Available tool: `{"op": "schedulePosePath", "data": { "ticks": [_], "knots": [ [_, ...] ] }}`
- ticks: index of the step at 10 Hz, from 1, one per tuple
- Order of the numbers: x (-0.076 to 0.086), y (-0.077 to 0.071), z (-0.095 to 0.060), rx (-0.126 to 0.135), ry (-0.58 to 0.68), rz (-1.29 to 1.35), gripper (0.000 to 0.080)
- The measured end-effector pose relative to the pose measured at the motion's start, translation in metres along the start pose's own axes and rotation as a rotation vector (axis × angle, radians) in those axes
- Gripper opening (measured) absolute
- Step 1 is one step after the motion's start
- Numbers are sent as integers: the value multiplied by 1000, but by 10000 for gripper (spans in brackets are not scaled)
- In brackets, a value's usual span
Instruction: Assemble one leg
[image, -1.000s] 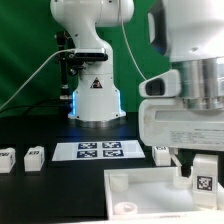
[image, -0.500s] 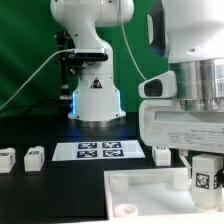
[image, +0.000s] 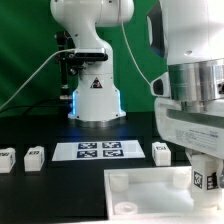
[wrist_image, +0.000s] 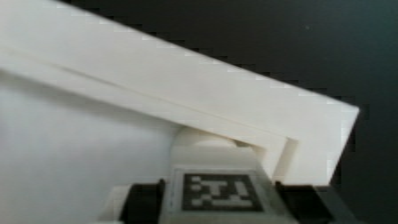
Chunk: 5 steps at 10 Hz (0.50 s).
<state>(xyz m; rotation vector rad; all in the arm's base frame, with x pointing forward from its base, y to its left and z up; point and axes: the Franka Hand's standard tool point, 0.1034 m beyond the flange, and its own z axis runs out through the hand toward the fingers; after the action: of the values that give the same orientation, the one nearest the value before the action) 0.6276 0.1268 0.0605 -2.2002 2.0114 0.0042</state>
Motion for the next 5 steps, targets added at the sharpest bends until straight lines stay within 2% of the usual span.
{"op": "schedulePosePath", "data": {
  "ticks": [2, 4, 5],
  "knots": [
    [-1, -3, 1, 53, -17, 350, 291],
    [-1, -3, 1, 50, -14, 263, 292],
    [-1, -2, 2, 49, -14, 245, 459]
  ]
}}
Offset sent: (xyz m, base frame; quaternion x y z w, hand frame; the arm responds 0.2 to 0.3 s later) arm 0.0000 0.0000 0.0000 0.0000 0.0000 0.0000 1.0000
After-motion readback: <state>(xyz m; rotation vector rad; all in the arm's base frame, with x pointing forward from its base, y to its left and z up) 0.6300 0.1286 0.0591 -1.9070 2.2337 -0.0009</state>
